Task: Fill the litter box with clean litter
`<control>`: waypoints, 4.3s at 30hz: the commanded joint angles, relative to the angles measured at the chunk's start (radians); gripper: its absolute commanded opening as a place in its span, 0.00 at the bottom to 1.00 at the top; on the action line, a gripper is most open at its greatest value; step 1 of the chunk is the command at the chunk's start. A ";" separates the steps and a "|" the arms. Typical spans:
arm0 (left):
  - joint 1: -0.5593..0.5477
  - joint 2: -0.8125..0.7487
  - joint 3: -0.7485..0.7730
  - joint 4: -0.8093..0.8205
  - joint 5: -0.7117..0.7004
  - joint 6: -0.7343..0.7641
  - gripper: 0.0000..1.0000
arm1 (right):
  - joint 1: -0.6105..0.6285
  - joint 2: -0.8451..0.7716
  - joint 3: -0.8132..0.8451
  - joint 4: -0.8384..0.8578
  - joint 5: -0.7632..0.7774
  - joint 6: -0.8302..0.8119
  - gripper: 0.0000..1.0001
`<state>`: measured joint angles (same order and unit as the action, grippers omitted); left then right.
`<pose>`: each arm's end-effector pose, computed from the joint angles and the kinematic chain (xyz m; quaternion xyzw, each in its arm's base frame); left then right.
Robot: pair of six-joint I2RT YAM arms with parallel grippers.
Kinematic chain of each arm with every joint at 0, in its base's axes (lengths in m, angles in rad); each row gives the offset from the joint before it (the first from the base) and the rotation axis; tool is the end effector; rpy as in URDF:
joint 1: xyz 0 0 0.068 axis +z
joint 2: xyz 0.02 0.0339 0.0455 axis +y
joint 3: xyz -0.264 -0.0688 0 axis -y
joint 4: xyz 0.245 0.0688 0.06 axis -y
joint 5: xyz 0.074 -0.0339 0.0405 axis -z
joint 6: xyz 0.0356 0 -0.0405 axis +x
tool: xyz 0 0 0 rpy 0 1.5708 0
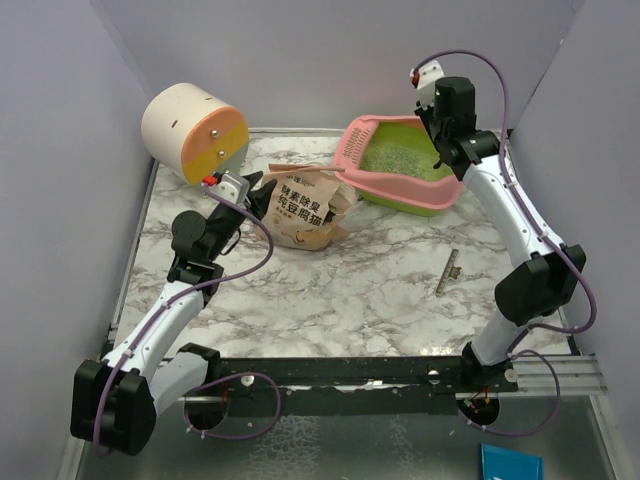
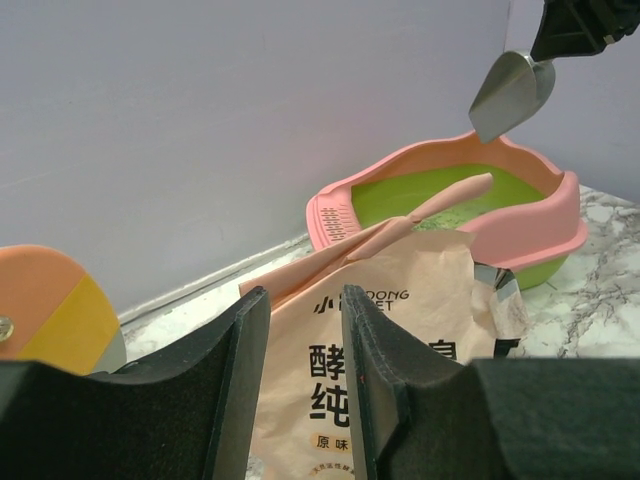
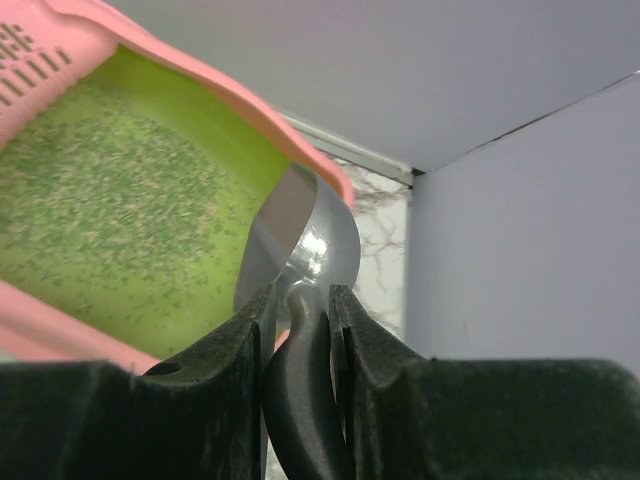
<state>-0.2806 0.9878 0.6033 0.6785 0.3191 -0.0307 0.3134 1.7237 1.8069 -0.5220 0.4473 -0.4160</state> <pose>0.2155 -0.0737 0.3289 0.1999 0.5679 -0.2164 0.7686 0.3809 0.1073 0.4095 -0.1824 0.8113 -0.2138 0.5126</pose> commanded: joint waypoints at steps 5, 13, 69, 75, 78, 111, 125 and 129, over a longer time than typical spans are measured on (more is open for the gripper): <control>0.008 0.030 0.120 -0.113 0.151 0.089 0.48 | 0.005 -0.244 -0.164 0.073 -0.360 0.265 0.01; 0.009 0.260 0.532 -0.684 0.435 0.386 0.76 | 0.005 -0.390 -0.275 0.076 -0.643 0.395 0.01; 0.059 0.347 0.531 -0.783 0.577 0.538 0.00 | 0.124 -0.168 -0.278 -0.040 -0.885 0.464 0.01; 0.057 0.281 0.408 -0.611 0.560 0.465 0.00 | 0.181 -0.105 -0.249 -0.055 -0.782 0.453 0.01; 0.055 0.268 0.379 -0.573 0.554 0.446 0.00 | 0.212 -0.085 -0.245 -0.054 -0.713 0.450 0.01; 0.023 0.267 0.317 -0.473 0.559 0.386 0.00 | 0.303 0.091 -0.518 0.313 -0.856 0.598 0.01; 0.010 0.290 0.302 -0.438 0.527 0.370 0.00 | 0.301 0.044 -0.711 0.752 -0.981 0.843 0.01; 0.010 0.290 0.297 -0.433 0.517 0.375 0.00 | 0.297 0.048 -0.758 0.877 -1.005 0.933 0.01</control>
<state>-0.2497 1.2850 0.8974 0.1474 0.8005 0.3634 0.5804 1.7550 1.1095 0.1867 -0.4156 0.3588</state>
